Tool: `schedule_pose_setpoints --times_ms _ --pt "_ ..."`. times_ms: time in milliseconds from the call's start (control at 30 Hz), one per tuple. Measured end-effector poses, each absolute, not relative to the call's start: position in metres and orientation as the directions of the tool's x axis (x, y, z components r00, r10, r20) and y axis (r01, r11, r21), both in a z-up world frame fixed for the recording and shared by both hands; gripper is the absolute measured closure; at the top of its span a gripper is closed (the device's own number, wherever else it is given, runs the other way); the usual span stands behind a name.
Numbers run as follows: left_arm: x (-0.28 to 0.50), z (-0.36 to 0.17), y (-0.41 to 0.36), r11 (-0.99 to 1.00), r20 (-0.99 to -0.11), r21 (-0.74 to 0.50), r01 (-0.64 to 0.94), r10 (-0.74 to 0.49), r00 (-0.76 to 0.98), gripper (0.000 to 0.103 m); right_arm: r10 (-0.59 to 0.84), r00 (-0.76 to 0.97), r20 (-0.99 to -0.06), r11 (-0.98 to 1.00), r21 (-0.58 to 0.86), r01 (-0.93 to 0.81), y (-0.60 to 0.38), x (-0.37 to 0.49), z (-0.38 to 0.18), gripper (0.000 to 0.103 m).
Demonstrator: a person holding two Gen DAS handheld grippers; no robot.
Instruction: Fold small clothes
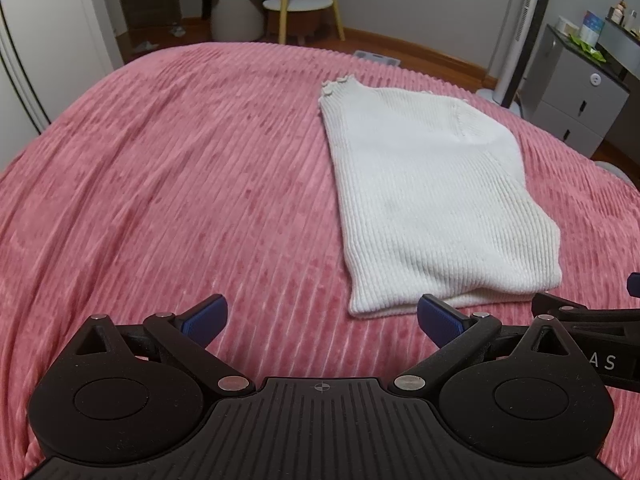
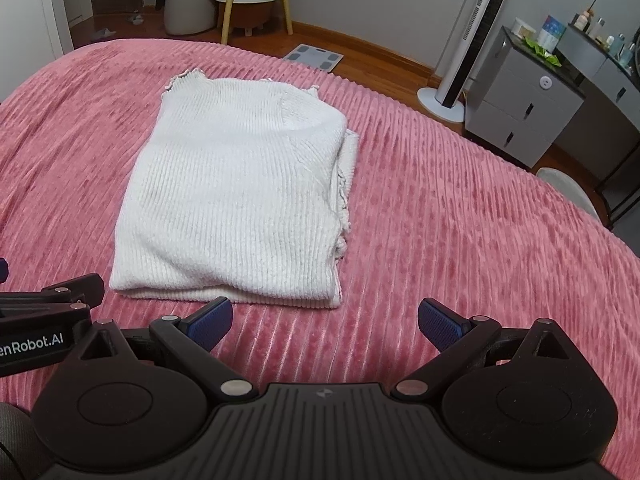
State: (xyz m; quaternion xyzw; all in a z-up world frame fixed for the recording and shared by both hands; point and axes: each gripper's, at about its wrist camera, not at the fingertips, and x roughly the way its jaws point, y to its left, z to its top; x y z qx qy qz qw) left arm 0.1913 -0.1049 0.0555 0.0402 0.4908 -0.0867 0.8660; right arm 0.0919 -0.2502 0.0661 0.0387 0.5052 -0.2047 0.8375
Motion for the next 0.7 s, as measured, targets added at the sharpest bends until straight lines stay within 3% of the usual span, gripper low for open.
schedule_pose_setpoints --times_ms 700 --pt "0.1931 0.0594 -0.1046 0.982 -0.853 -0.014 0.189 -0.111 0.51 0.0 -0.293 0.412 -0.863 0.912 -0.123 0.391 -0.2576 0.0931 0.0678 0.004"
